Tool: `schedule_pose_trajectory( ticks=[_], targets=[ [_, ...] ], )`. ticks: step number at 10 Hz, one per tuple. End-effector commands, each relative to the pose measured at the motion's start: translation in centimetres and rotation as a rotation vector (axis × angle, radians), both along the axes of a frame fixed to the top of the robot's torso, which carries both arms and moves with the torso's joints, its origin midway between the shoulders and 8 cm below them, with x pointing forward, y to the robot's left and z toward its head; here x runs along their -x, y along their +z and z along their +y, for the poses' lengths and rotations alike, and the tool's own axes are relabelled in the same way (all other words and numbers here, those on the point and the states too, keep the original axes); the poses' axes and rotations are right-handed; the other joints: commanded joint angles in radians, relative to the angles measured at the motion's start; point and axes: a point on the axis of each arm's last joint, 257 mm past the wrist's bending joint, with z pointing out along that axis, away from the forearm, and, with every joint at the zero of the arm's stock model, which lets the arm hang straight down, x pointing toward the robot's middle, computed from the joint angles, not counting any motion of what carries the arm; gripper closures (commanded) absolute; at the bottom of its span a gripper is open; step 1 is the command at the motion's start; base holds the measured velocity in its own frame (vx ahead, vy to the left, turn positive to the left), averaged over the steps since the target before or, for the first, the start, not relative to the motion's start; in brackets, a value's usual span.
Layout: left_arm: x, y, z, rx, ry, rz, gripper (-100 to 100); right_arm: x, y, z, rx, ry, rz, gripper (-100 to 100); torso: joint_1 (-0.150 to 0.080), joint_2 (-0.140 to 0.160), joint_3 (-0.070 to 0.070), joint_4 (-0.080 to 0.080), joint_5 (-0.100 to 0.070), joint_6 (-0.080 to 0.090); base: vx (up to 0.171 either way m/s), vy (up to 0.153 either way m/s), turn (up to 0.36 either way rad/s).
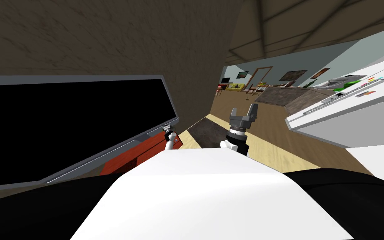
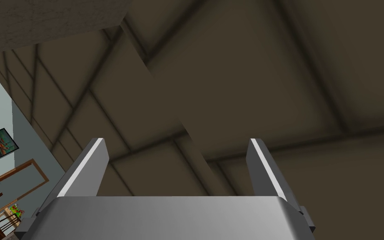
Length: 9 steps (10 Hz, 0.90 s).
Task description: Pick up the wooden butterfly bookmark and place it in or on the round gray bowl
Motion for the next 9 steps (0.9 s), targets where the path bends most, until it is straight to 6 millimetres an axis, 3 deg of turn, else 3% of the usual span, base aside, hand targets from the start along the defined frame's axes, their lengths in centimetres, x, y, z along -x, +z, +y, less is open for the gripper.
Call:
schedule_pose_trajectory(
  ticks=[1, 2, 3, 4, 9],
  targets=[
    [-1.6, 0.9, 0.3, 0.004, -0.011, 0.000, -100, 0.0, 0.0, 0.0, 0.000, 0.000, 0.000, 0, 0.000, 0.000, 0.000, 0.000, 0.000, 0.000, -0.086, -0.050, 0.052],
    [-2.7, 1.6, 0.4, 0.006, -0.019, -0.002, -100, 0.0, 0.0, 0.0, 0.000, 0.000, 0.000, 0, 0.000, 0.000, 0.000, 0.000, 0.000, 0.000, -0.084, -0.050, 0.068],
    [-1.9, 1.1, 0.3, 0.004, -0.012, -0.004, -100, 0.0, 0.0, 0.0, 0.000, 0.000, 0.000, 0, 0.000, 0.000, 0.000, 0.000, 0.000, 0.000, -0.036, -0.024, 0.015],
    [-2.1, 1.2, 0.3, 0.005, -0.015, -0.002, 0, 0.0, 0.0, 0.0, 0.000, 0.000, 0.000, 0, 0.002, -0.002, -0.001, 0.000, 0.000, 0.000, -0.006, -0.004, -0.003],
    [-2.0, 1.2, 0.3, 0.005, -0.014, -0.002, 0, 0.0, 0.0, 0.0, 0.000, 0.000, 0.000, 0, 0.004, -0.005, -0.003, -0.001, 0.001, 0.000, 0.000, 0.000, 0.000]
  ],
)
